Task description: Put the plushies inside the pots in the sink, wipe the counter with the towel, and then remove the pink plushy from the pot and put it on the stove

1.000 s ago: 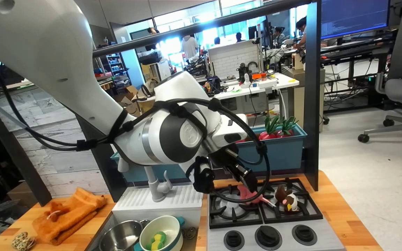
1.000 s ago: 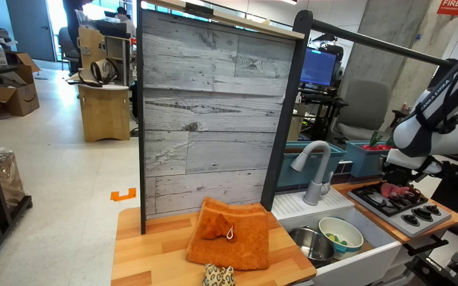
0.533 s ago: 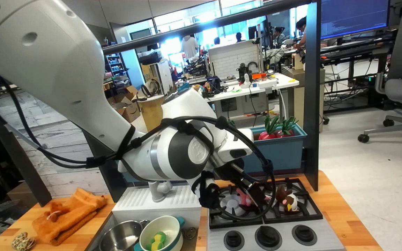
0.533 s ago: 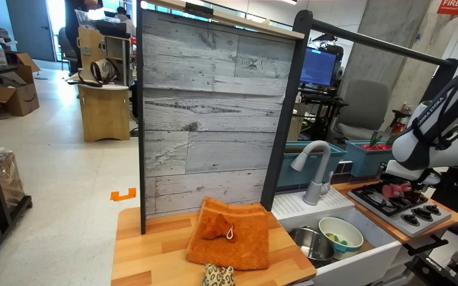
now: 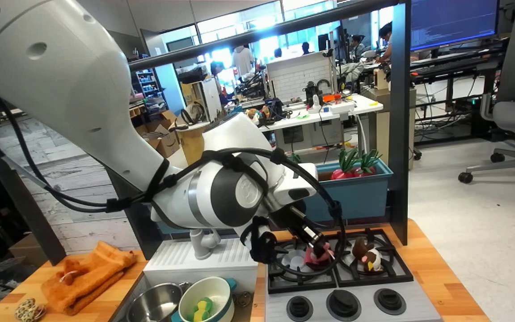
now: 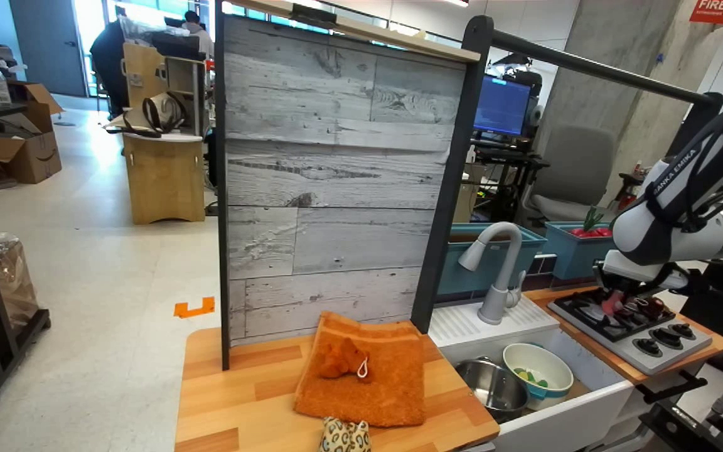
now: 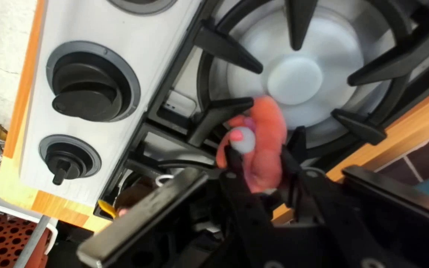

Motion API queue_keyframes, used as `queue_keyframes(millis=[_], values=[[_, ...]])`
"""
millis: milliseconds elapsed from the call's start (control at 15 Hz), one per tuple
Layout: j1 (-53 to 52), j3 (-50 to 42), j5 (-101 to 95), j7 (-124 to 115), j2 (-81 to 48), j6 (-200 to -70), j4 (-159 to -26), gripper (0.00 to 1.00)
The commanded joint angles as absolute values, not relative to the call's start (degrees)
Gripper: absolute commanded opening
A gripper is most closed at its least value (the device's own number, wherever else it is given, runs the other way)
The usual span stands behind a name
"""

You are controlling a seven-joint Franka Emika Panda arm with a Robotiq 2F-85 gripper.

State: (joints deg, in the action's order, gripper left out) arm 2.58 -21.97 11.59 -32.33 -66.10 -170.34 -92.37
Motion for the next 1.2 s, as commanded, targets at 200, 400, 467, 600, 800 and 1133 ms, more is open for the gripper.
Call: queue_keyframes(millis=[200,400,467,600,800,1133], values=[[6.86,-7.38,10.59,-13.90,-47.88,-178.67,-113.39,0.05],[9.78,1.73,10.43,-8.12,-41.59,-181.47,-122.63,0.04],[10.61,5.31,10.69,-7.10,-40.41,-182.17,-125.62,0.04],[11.97,12.23,10.67,-5.52,-40.99,-184.47,-128.70,0.04],[12.09,19.94,7.94,-3.81,-46.21,-187.44,-128.53,0.04],[4.82,16.70,5.72,-5.12,-52.93,-186.69,-122.82,0.04]])
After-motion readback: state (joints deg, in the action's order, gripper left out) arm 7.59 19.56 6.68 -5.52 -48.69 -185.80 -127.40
